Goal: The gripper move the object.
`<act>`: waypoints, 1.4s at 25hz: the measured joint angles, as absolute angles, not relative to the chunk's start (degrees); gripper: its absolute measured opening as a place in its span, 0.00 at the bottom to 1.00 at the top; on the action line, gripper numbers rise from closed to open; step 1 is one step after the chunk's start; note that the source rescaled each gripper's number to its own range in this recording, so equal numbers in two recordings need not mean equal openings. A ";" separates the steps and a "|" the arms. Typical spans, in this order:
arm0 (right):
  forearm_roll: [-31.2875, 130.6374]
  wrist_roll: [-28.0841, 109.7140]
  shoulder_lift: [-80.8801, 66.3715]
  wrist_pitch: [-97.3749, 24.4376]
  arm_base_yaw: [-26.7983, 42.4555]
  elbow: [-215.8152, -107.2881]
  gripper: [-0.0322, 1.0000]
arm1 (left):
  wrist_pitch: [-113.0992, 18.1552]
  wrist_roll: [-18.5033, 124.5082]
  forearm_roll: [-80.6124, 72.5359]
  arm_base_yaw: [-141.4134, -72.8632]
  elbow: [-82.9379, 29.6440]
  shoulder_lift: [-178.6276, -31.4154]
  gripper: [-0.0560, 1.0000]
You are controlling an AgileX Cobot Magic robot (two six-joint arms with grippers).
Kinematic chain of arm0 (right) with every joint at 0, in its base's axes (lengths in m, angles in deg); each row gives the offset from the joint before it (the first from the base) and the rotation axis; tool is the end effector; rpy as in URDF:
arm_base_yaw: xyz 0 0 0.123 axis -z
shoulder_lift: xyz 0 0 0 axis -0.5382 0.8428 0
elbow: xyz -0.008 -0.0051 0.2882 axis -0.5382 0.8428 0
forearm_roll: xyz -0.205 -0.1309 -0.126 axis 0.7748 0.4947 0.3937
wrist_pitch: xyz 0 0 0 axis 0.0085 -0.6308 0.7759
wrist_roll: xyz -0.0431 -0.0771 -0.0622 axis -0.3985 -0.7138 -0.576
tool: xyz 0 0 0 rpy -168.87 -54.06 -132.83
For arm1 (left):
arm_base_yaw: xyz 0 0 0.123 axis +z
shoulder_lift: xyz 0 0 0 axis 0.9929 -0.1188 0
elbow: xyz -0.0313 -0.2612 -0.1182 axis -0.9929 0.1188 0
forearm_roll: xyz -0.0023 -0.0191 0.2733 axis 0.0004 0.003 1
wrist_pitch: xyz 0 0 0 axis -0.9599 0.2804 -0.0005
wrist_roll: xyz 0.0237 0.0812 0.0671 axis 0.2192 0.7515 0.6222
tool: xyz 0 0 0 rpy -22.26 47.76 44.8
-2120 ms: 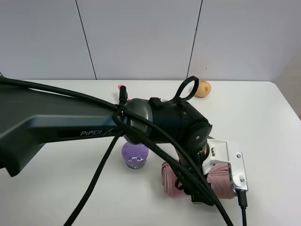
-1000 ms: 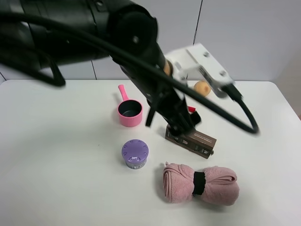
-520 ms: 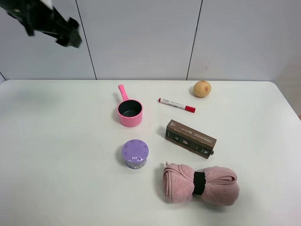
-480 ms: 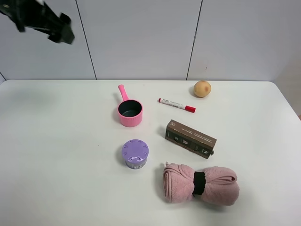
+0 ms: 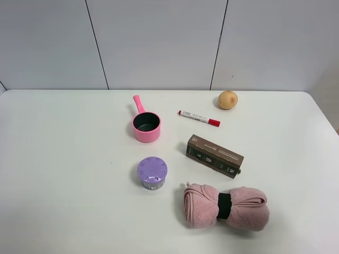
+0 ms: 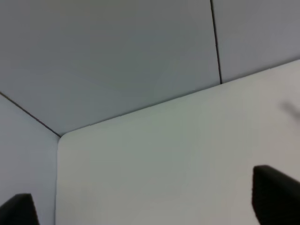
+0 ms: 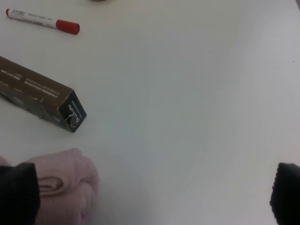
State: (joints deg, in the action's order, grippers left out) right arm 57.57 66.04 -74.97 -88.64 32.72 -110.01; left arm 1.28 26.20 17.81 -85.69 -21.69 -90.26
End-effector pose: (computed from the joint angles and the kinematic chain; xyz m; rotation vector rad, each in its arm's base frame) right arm 0.0410 -0.0001 0.2761 0.0472 2.1494 0.0224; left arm 0.2225 0.0028 0.4489 0.2050 2.1074 0.2245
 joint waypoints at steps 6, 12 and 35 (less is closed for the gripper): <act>57.57 66.04 -74.97 -88.64 32.72 -110.01 1.00 | 1.23 23.26 13.93 -85.69 -5.71 -71.80 0.85; 57.57 66.04 -74.97 -88.64 32.72 -110.01 1.00 | 1.28 23.10 12.94 -85.69 7.24 -52.80 0.85; 57.57 66.04 -74.97 -88.64 32.72 -110.01 1.00 | 9.19 23.03 9.46 -85.69 21.95 -31.57 0.85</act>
State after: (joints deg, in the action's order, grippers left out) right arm 57.57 66.04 -74.97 -88.64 32.72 -110.01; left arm 9.19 23.03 9.46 -85.69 21.95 -31.57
